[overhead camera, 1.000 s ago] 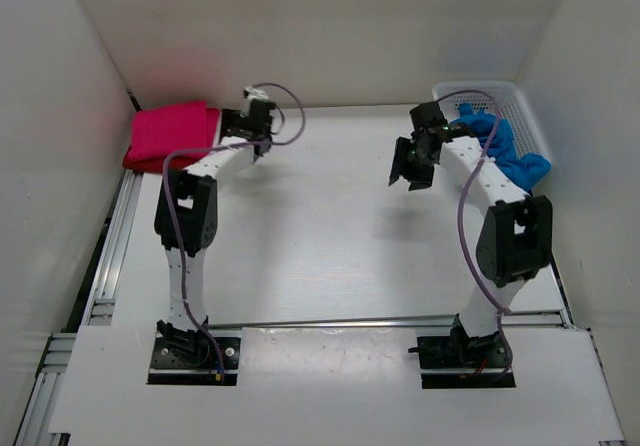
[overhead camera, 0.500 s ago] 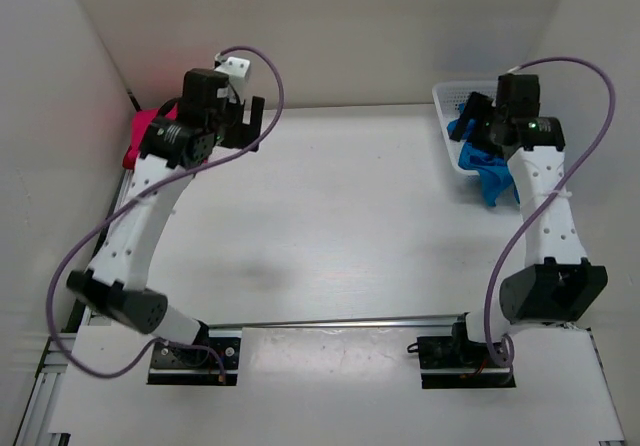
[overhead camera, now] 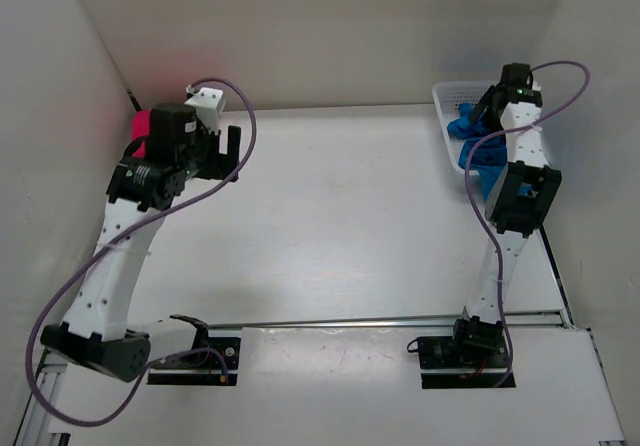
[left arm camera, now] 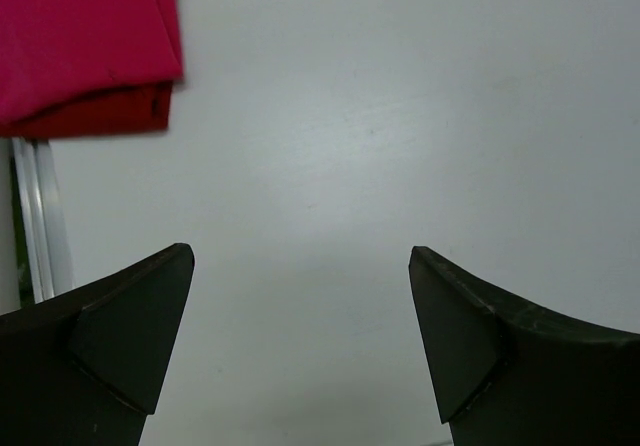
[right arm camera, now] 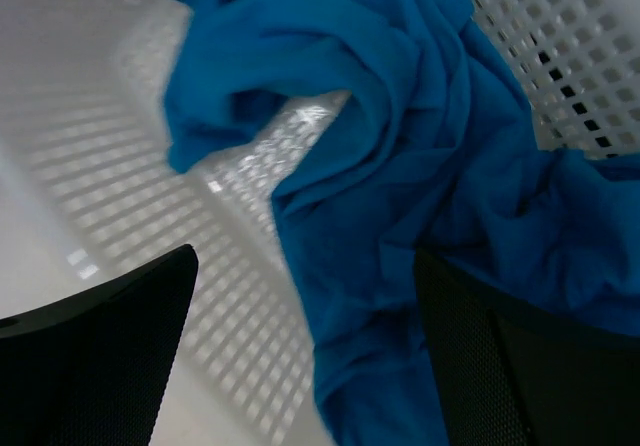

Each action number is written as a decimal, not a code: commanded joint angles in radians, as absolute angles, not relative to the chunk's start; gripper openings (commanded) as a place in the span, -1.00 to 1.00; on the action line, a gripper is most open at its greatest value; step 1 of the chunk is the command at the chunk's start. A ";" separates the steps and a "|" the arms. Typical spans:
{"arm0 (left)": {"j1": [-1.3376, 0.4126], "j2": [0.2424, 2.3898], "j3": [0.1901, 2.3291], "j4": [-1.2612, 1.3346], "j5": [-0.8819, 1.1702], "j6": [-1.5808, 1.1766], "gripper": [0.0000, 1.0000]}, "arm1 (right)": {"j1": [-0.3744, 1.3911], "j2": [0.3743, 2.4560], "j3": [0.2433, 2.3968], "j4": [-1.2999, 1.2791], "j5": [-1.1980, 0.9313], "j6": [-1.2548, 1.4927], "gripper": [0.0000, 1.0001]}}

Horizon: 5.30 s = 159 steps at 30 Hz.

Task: Fold and stack the t-shirts
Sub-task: Grab crumpled tshirt from bin with the right arm, then move the tshirt to the center of the board, then flatten out the tshirt

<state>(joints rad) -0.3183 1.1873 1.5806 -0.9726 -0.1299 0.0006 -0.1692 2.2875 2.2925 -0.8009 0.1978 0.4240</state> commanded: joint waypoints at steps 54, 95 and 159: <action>-0.199 1.235 1.500 -0.969 -0.199 0.000 1.00 | 0.372 1.395 1.504 -0.452 0.125 0.586 0.58; -0.037 1.172 1.331 -0.920 -0.409 0.000 1.00 | 0.956 2.200 2.212 -0.663 -0.254 0.448 -1.00; -0.713 1.361 1.687 -1.115 -0.116 0.000 -0.80 | 0.238 1.413 1.730 -0.520 -0.450 0.621 -1.00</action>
